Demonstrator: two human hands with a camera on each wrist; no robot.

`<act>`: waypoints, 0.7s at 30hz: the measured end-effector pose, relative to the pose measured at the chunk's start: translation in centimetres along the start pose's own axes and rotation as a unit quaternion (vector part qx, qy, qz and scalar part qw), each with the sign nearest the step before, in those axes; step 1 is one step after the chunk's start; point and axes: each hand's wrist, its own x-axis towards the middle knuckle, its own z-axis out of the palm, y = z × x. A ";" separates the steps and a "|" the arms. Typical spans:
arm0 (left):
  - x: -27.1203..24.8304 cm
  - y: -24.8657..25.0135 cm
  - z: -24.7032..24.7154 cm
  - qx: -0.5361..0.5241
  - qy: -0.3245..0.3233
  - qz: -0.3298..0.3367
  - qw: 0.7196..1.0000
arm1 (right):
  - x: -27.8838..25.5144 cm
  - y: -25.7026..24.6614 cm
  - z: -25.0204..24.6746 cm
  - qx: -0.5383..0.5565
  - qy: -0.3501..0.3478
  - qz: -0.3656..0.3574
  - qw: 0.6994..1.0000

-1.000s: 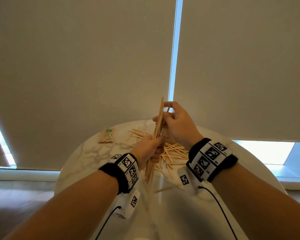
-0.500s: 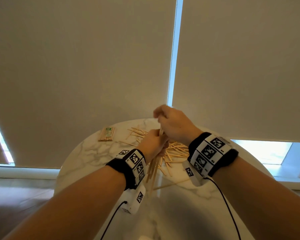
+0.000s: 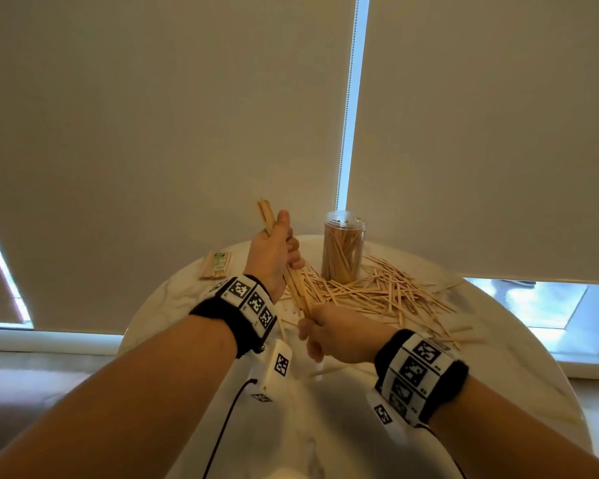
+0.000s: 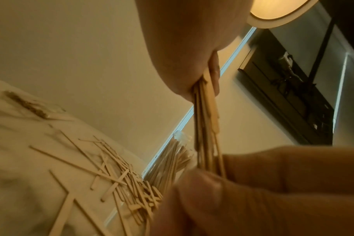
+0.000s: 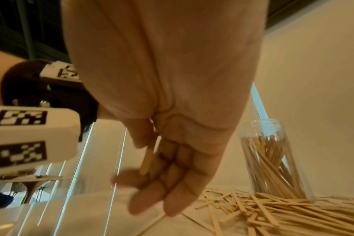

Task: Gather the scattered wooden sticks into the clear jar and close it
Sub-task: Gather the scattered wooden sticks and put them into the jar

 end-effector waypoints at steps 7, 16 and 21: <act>1.9 3.0 -2.9 -0.024 0.094 0.057 0.994 | -0.9 2.2 -0.9 -0.036 -0.020 0.033 0.999; 0.0 -0.7 -3.3 0.092 -0.007 -0.019 0.996 | -1.3 -0.1 -2.6 0.135 0.090 -0.005 0.987; -0.7 -3.1 -0.3 0.214 0.006 0.021 0.977 | -0.3 -2.4 -1.6 -0.119 0.097 -0.023 0.988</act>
